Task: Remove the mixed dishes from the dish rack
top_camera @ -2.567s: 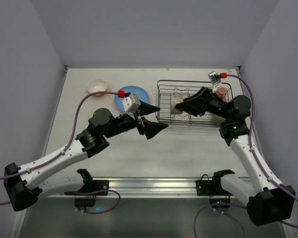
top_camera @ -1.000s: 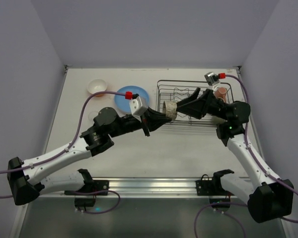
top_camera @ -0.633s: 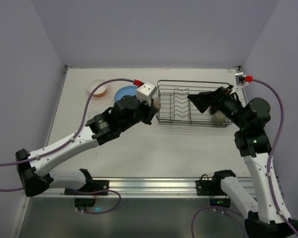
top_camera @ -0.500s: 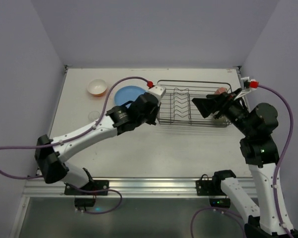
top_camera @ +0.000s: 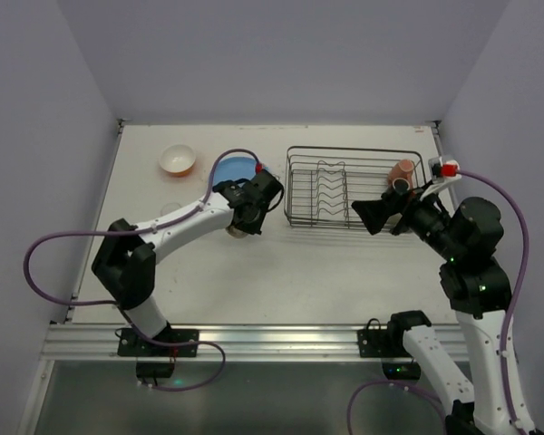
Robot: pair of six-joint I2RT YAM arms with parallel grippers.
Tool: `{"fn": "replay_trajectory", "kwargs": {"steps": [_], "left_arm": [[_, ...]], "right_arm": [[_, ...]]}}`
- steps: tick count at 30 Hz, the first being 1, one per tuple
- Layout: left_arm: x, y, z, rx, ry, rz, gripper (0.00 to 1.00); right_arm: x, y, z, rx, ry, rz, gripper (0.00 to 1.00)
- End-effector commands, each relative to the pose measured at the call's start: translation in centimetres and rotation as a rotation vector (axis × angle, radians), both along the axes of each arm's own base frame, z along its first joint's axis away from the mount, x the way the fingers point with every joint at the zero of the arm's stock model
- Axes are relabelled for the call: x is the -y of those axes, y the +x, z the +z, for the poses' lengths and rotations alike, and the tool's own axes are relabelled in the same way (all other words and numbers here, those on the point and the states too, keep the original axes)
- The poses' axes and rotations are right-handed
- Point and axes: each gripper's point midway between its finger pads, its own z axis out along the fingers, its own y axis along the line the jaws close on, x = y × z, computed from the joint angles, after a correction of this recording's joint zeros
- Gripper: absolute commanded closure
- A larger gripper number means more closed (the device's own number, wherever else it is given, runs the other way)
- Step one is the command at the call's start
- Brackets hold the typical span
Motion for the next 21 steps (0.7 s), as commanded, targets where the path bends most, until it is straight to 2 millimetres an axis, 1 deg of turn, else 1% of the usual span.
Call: {"fn": "replay_trajectory", "kwargs": {"steps": [1, 2, 3, 4, 5, 7, 10, 12, 15, 17, 18, 20, 21], "left_arm": [[0.8, 1.2, -0.8, -0.007, -0.046, 0.000, 1.00], [0.6, 1.5, -1.8, -0.022, -0.020, 0.005, 1.00], [0.2, 1.8, -2.4, -0.026, 0.011, 0.016, 1.00], [0.5, 2.2, -2.4, -0.027, 0.010, 0.019, 1.00], [0.5, 2.4, -3.1, -0.042, 0.021, 0.012, 1.00], [0.4, 2.8, -3.3, -0.039, 0.021, 0.018, 1.00], [-0.6, 2.9, -4.3, -0.054, 0.063, 0.034, 1.00], [-1.3, 2.5, -5.1, -0.074, 0.097, 0.041, 1.00], [-0.8, 2.2, -5.6, -0.086, 0.067, 0.027, 1.00], [-0.5, 2.3, -5.5, -0.086, 0.051, 0.023, 1.00], [-0.5, 2.3, -5.6, -0.084, 0.052, 0.022, 0.99], [-0.7, 2.5, -5.5, -0.075, 0.062, 0.021, 0.92], [-0.8, 2.6, -5.5, -0.069, 0.068, 0.024, 0.91]], "right_arm": [[-0.4, -0.5, 0.1, 0.031, -0.017, 0.040, 0.01], [-0.4, -0.5, 0.0, 0.031, -0.016, 0.044, 0.01], [-0.5, -0.5, -0.1, 0.030, -0.016, 0.049, 0.01], [-0.6, -0.6, -0.1, 0.027, -0.014, 0.052, 0.01], [-0.6, -0.7, -0.2, 0.029, -0.016, 0.054, 0.01], [-0.5, -0.8, -0.1, 0.031, -0.017, 0.054, 0.01], [-0.6, -1.0, 0.0, 0.041, -0.016, 0.060, 0.01], [-0.7, -1.0, 0.1, 0.045, -0.014, 0.066, 0.01], [-0.8, -1.0, 0.1, 0.043, -0.011, 0.073, 0.01], [-0.9, -0.9, 0.1, 0.042, -0.011, 0.075, 0.01], [-0.9, -0.8, 0.1, 0.040, -0.012, 0.075, 0.01], [-0.9, -0.7, -0.1, 0.035, -0.012, 0.078, 0.01], [-0.9, -0.7, -0.2, 0.032, -0.013, 0.078, 0.01]]}}
